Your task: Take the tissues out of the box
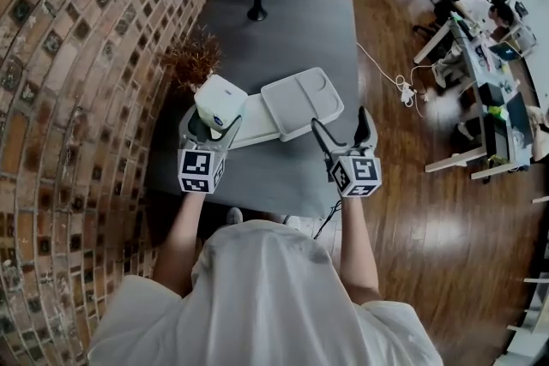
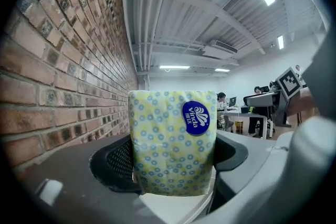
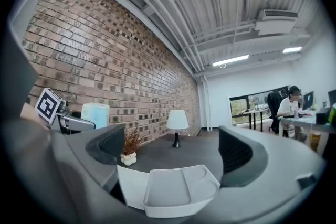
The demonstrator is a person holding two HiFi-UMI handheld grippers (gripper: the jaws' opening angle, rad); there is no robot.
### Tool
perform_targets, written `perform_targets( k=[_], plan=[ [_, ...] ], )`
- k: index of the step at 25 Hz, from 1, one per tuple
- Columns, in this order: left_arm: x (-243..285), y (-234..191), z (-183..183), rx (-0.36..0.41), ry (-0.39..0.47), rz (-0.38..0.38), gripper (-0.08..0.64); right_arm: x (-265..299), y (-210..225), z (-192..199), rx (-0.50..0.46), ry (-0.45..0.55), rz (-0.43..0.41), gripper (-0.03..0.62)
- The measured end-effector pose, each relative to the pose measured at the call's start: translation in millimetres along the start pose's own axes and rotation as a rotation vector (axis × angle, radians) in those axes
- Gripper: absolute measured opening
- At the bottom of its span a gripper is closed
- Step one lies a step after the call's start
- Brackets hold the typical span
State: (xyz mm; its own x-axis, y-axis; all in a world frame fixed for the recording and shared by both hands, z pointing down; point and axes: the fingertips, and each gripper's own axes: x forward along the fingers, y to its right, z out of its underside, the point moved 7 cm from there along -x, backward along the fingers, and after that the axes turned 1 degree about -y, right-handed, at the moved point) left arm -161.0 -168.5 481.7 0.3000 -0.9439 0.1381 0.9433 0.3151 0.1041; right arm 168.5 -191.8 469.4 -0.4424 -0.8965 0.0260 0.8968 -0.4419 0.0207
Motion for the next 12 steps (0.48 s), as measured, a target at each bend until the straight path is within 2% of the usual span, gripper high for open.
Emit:
perform_targets(
  k=[1,2,12],
  plan=[
    [-1.9,1.9,-0.6,0.003,0.005,-0.004,0.408,-3.8,-0.2,-0.7,-0.005,0.007,0.014,0.527],
    [-3.6,3.6,-1.2,0.006,0.009,-0.007,0.408,-7.5,-0.7,-1.3,-0.009,0.014,0.026,0.52],
    [-20.5,10.0,-0.5,-0.028,0.058,-0.039,0.408,-35.3,-17.1,10.9,-0.022,-0.003,0.097,0.517]
  ],
)
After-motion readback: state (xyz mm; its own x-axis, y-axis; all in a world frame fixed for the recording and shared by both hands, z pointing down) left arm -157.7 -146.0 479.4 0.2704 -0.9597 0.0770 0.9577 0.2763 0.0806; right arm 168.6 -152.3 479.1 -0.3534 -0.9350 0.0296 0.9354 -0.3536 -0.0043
